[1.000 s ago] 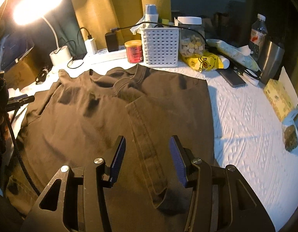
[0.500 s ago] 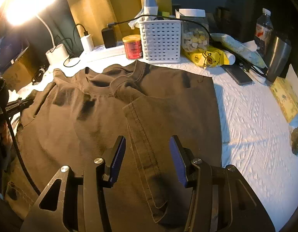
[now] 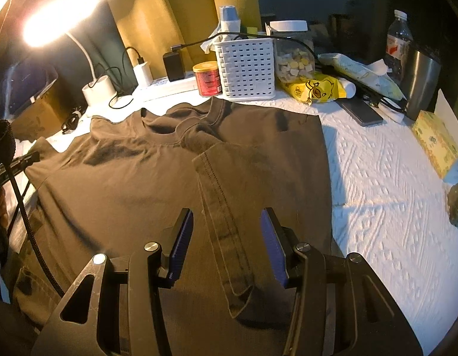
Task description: Fold small clothes
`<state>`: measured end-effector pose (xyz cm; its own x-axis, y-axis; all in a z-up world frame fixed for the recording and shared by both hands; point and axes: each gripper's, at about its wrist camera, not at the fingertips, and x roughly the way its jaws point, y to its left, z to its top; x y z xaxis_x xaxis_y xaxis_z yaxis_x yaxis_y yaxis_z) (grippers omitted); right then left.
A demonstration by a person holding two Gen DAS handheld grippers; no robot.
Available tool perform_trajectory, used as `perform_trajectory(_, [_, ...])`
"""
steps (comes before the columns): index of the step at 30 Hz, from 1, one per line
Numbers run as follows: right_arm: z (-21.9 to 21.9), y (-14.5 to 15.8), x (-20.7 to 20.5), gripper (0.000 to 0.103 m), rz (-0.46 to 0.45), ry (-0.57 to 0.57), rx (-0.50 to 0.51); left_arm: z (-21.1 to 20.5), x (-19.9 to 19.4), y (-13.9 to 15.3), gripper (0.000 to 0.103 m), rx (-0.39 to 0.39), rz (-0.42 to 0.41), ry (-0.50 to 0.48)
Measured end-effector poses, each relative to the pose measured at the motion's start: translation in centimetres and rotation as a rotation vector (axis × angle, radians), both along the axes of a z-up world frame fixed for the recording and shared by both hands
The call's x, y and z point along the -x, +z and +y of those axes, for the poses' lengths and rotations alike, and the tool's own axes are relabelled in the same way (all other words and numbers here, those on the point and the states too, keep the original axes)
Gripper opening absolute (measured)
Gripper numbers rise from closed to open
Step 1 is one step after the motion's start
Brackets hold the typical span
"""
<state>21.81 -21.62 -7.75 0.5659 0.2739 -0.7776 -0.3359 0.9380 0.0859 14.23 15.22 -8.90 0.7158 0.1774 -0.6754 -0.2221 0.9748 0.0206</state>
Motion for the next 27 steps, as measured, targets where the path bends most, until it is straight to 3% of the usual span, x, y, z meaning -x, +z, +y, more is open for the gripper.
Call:
perform_trajectory(11, [-3.3, 0.6, 2.0, 0.050, -0.024, -0.022, -0.047, -6.2, -1.7, 2.1, 0.005, -0.027, -0.047, -0.142])
perform_trajectory(21, [-6.6, 0.5, 3.1, 0.050, -0.027, -0.069, -0.076, -12.4, -4.2, 0.8, 0.005, -0.003, 0.006, -0.305])
perform_trajectory(27, [-8.0, 0.1, 3.2, 0.050, -0.022, -0.094, -0.089, -15.5, -5.2, -0.9, 0.006, 0.016, 0.094, -0.392])
